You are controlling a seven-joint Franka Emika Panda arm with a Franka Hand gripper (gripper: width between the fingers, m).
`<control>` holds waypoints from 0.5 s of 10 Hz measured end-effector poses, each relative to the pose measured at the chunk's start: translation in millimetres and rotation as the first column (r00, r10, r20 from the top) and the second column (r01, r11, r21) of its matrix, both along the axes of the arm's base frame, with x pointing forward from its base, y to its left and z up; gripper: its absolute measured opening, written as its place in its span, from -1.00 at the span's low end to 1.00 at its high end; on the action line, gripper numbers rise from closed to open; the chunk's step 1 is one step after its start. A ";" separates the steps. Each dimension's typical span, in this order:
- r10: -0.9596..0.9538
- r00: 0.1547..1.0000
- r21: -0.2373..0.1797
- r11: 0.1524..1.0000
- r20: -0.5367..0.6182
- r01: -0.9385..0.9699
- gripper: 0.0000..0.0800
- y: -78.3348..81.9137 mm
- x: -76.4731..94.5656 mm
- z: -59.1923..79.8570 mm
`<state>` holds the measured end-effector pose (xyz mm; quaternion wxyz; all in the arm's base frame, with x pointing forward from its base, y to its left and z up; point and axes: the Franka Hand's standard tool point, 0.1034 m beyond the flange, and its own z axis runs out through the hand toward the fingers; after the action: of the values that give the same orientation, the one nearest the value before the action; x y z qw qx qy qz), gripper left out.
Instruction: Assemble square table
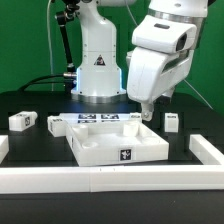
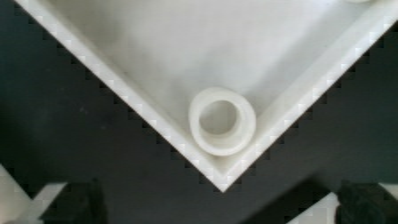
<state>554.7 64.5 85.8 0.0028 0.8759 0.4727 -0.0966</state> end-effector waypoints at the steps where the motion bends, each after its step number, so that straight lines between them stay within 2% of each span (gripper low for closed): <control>1: 0.015 1.000 -0.014 1.000 -0.011 -0.015 0.62 -0.8 -0.8 -0.1; 5: 0.016 1.000 -0.012 1.000 -0.011 -0.016 0.62 -0.6 -1.0 -0.5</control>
Offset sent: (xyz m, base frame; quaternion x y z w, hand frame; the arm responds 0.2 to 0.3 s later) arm 0.0000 0.0000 0.0000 0.0000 0.0000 0.0000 1.0000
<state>553.7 63.9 85.3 0.0065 0.8716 0.4790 -0.1043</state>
